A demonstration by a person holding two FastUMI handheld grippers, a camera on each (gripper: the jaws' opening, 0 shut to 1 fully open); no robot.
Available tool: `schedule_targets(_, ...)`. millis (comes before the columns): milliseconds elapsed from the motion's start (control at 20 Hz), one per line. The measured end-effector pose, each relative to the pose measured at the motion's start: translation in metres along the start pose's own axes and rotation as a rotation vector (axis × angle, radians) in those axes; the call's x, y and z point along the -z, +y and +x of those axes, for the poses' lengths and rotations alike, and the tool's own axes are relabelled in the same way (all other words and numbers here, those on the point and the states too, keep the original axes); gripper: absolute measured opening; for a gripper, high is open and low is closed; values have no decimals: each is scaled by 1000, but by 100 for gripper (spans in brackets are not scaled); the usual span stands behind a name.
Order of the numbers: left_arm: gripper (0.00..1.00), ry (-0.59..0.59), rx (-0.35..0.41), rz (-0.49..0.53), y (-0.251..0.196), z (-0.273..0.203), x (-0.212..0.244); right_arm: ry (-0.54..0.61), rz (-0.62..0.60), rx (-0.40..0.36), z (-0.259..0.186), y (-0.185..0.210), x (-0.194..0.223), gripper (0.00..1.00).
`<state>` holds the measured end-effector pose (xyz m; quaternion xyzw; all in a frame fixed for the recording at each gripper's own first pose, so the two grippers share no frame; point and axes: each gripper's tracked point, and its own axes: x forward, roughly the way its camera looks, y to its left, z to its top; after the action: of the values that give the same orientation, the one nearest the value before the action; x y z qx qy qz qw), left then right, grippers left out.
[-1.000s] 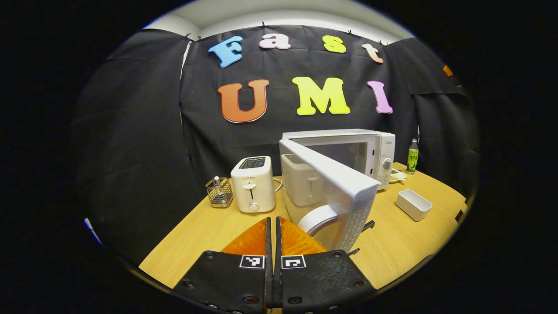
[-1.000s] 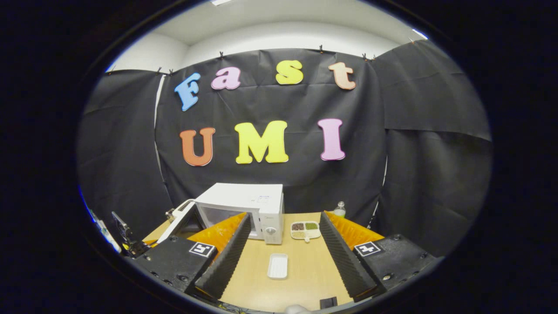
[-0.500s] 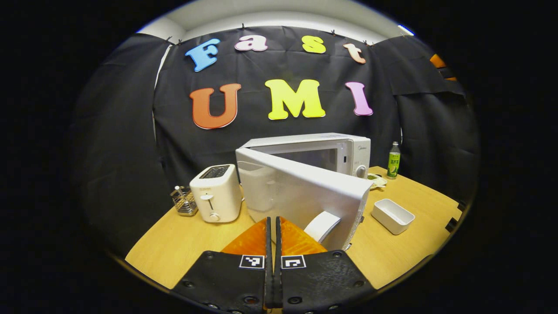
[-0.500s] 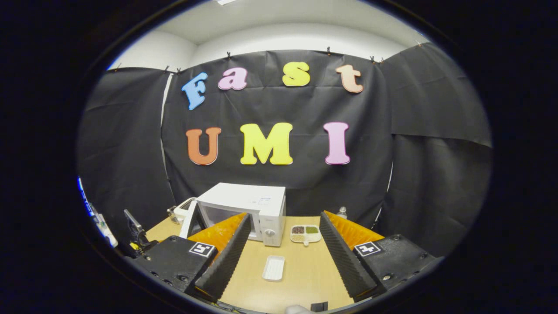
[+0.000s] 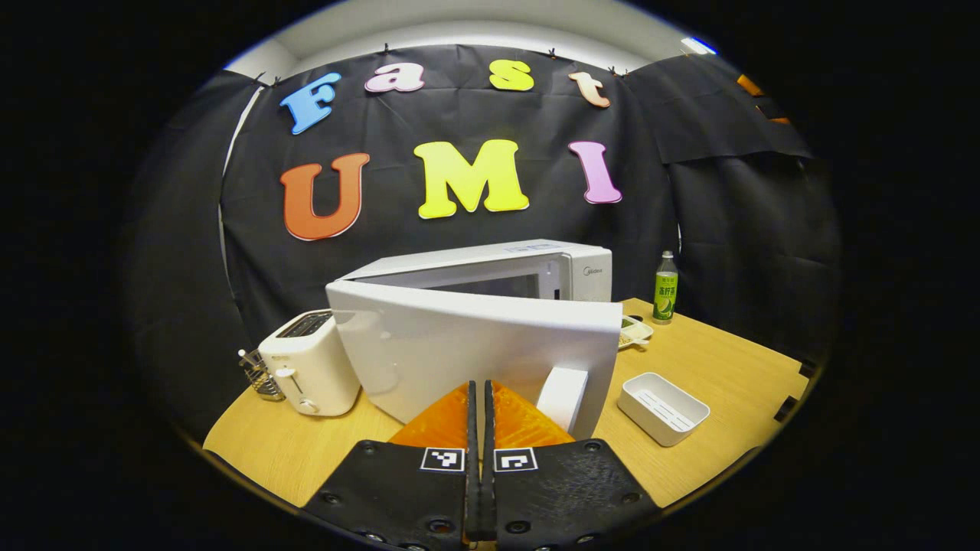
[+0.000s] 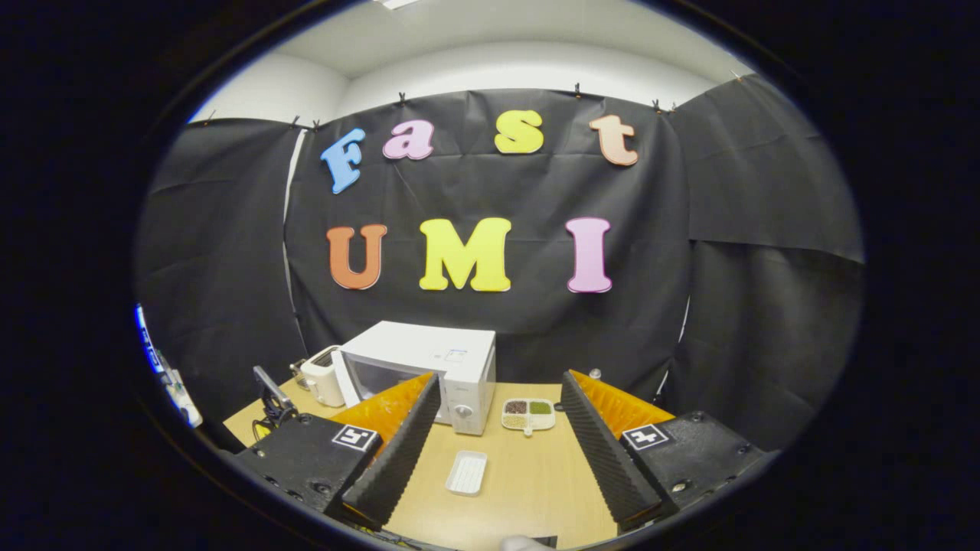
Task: Open the microwave oven with the left hand, put the food in, and close the microwave oven.
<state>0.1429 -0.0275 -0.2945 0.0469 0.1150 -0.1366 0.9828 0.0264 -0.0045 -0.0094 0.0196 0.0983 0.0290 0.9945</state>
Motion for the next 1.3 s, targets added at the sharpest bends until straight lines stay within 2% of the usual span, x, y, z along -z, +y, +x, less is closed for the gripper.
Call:
schedule_targets(50,0,-1,6,3,-6,7,-2,4,0,3,0,-3,1,100)
schedule_targets(200,0,-7,29,5,-26,27,-9,12,8,6,0,-13,3,100)
schedule_targets(250,0,-10,36,8,-33,34,-11,14,10,6,0,-16,4,92)
schedule_targets(300,0,-8,42,12,-39,42,-12,18,9,9,0,-19,4,100)
schedule_targets(500,0,-5,64,9,-57,74,-14,34,13,19,7,-31,6,100)
schedule_targets(550,0,-8,69,12,-62,83,-14,38,16,22,8,-34,7,92)
schedule_targets(600,0,-10,66,15,-62,92,-16,43,17,21,11,-35,7,100)
schedule_targets(1050,0,3,28,0,-70,171,-20,68,22,27,36,-51,10,100)
schedule_targets(1150,0,-5,5,-2,-66,176,-22,71,19,23,38,-52,11,100)
schedule_targets(1300,0,-5,13,-14,-68,183,-23,73,19,21,41,-53,13,100)
